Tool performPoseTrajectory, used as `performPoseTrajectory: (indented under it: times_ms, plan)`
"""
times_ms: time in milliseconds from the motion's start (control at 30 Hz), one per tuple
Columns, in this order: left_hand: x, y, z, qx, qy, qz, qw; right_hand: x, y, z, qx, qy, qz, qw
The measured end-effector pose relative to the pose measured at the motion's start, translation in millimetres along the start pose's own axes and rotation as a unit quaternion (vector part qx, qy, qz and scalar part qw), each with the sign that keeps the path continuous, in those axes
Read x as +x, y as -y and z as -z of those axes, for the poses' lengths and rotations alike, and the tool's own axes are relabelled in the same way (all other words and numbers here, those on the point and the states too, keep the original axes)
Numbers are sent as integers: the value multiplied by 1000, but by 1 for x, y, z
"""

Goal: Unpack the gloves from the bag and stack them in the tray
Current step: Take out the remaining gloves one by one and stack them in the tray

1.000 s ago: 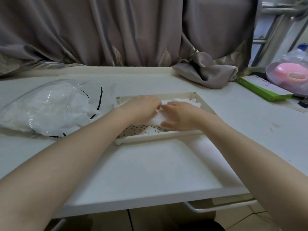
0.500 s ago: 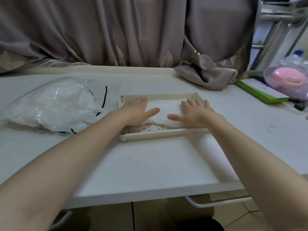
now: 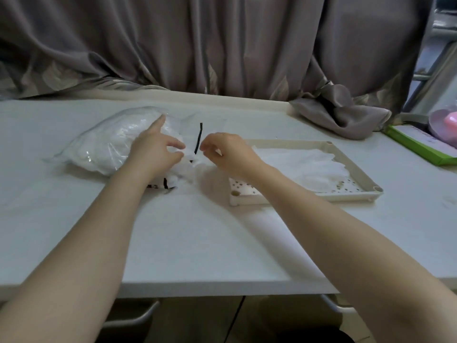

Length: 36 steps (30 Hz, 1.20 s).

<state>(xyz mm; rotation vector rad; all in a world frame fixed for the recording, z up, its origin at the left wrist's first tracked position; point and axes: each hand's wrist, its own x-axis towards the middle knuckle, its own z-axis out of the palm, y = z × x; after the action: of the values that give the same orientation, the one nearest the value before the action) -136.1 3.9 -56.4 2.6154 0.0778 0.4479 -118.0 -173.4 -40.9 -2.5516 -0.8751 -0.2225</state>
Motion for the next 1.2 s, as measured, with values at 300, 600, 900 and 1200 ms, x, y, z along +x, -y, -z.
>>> performPoseTrajectory:
  times_ms: [300,600,900,1200]
  plan:
    - [-2,9,-3,78,113,-41,990,30,23,-26,67,80,-133,986]
    - [-3,14,-12,63,138,-33,988,22,16,-18,127,32,-106,986]
    - [5,20,-24,103,87,-12,991,5,-9,21,532,-156,-152,818]
    - [-13,-29,1,-97,-126,-291,943,-22,-23,49,663,-118,-172,719]
